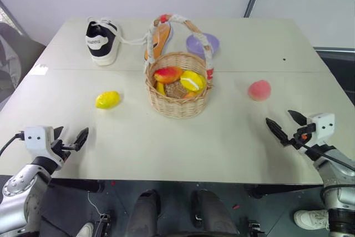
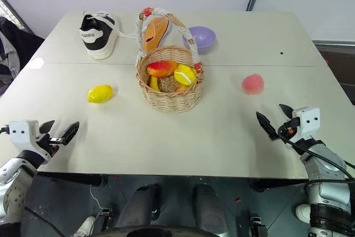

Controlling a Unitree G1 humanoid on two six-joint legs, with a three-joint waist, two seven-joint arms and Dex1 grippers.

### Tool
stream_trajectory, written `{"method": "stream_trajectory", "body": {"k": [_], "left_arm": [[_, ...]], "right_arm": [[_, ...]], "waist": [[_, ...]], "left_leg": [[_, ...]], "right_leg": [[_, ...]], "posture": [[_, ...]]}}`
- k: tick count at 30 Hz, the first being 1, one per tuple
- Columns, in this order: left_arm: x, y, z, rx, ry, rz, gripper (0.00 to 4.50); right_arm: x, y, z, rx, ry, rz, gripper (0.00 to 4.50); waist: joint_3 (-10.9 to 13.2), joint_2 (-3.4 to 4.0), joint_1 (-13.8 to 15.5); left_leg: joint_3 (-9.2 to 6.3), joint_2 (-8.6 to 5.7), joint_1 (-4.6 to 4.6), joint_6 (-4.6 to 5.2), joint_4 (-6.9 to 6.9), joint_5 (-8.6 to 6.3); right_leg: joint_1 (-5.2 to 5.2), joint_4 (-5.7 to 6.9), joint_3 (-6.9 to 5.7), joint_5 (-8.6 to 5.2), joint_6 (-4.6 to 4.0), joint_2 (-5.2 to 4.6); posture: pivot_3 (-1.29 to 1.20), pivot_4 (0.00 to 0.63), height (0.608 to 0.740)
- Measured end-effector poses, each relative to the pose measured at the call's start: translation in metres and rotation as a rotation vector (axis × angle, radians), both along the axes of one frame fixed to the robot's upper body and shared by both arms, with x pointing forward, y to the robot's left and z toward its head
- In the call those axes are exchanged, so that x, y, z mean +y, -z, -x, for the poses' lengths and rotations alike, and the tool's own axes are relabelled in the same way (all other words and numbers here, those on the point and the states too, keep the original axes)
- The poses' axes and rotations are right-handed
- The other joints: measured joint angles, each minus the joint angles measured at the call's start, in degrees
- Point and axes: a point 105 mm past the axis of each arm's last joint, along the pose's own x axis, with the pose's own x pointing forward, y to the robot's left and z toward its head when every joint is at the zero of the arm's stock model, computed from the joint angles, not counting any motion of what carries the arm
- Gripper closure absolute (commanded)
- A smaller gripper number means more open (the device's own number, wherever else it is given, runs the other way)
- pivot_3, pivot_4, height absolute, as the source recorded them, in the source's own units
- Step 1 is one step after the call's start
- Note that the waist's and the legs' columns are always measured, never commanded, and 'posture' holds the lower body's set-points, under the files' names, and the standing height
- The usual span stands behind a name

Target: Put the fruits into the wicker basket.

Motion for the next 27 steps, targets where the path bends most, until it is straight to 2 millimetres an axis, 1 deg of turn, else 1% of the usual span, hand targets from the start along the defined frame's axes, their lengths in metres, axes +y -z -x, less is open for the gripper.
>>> {"method": "stream_trajectory", "body": {"k": [4,8,11,13,15,17,18,19,21,23,25,27], "left_arm": [[-0.001,-0.002,-0.002,-0.007,0.009,-0.001,0.00],[-0.004,-0.011,-0.007,-0.027,0.040,-0.004,0.00],[-0.011,-0.023,-0.013,-0.042,0.094,-0.005,0.00],[-0.016,-0.034,-0.022,-0.048,0.133,-0.018,0.00],[-0.023,-0.047,-0.032,-0.055,0.189,-0.060,0.00],[-0.032,-0.062,-0.040,-0.057,0.259,-0.143,0.00],[-0.038,-0.068,-0.045,-0.043,0.305,-0.201,0.00],[-0.040,-0.072,-0.047,-0.034,0.327,-0.240,0.00],[-0.047,-0.079,-0.057,-0.014,0.364,-0.326,0.00],[-0.049,-0.081,-0.066,0.010,0.378,-0.387,0.00],[-0.052,-0.076,-0.073,0.054,0.397,-0.422,0.00],[-0.053,-0.070,-0.079,0.095,0.410,-0.432,0.00]], "right_arm": [[0.002,-0.004,-0.004,-0.015,-0.002,0.000,0.01],[0.004,-0.006,-0.004,-0.020,-0.009,0.003,0.01],[0.011,-0.012,-0.003,-0.032,-0.036,0.009,0.01],[0.019,-0.018,-0.003,-0.034,-0.079,0.015,0.01],[0.033,-0.030,-0.004,-0.039,-0.151,0.014,0.01],[0.052,-0.046,0.002,-0.044,-0.260,0.006,0.01],[0.063,-0.053,0.009,-0.025,-0.330,0.010,0.01],[0.073,-0.058,0.014,-0.013,-0.385,0.017,0.01],[0.099,-0.069,0.025,0.006,-0.511,0.019,0.01],[0.126,-0.081,0.034,-0.005,-0.622,0.016,0.01],[0.147,-0.087,0.040,-0.014,-0.697,0.024,0.01],[0.161,-0.091,0.042,-0.021,-0.742,0.032,0.01]], "waist": [[0.00,0.00,0.03],[0.00,0.00,0.05],[0.00,0.00,0.04],[0.01,-0.01,0.04],[0.03,0.01,0.05],[0.03,0.01,-0.02],[0.03,0.01,0.07],[0.03,-0.01,0.06],[0.04,-0.01,0.07],[0.05,-0.03,-0.06],[0.07,-0.06,-0.09],[0.10,-0.11,0.02]], "left_leg": [[0.01,0.00,-0.01,0.00,-0.01,0.00],[0.02,0.00,-0.02,0.00,-0.01,0.00],[0.03,0.00,-0.02,0.00,-0.03,0.00],[0.04,0.01,-0.02,0.00,-0.02,0.00],[0.08,0.01,-0.02,0.00,-0.02,0.00],[0.13,0.03,-0.02,0.00,-0.06,0.00],[0.18,0.04,-0.02,0.00,-0.16,0.00],[0.21,0.04,-0.02,0.00,-0.23,0.00],[0.26,0.04,-0.01,0.01,-0.31,0.00],[0.30,0.01,0.00,0.01,-0.31,0.00],[0.32,0.02,0.00,0.01,-0.31,0.00],[0.33,0.02,-0.02,0.01,-0.31,0.00]], "right_leg": [[0.00,-0.03,0.01,0.00,-0.01,-0.01],[-0.01,-0.03,0.01,0.01,-0.01,-0.01],[-0.02,-0.03,0.01,0.01,-0.01,-0.01],[-0.04,-0.01,0.01,-0.01,0.01,-0.01],[-0.04,0.01,0.01,-0.01,0.02,0.00],[-0.05,-0.02,0.02,0.02,-0.03,0.01],[-0.08,-0.02,0.04,-0.01,0.01,0.02],[-0.09,-0.07,0.04,0.00,0.01,0.03],[-0.13,-0.07,0.05,-0.01,0.03,0.06],[-0.15,-0.07,0.07,-0.01,0.04,0.10],[-0.18,-0.07,0.08,-0.01,0.04,0.11],[-0.20,-0.06,0.08,-0.01,0.04,0.12]], "posture": [[0.00,0.150,0.740],[0.00,0.150,0.740],[0.00,0.150,0.740],[0.00,0.150,0.740],[0.00,0.150,0.740],[0.00,0.150,0.740],[0.00,0.150,0.740],[0.00,0.150,0.740],[0.00,0.150,0.740],[0.00,0.150,0.740],[0.00,0.150,0.740],[0.00,0.150,0.740]]}}
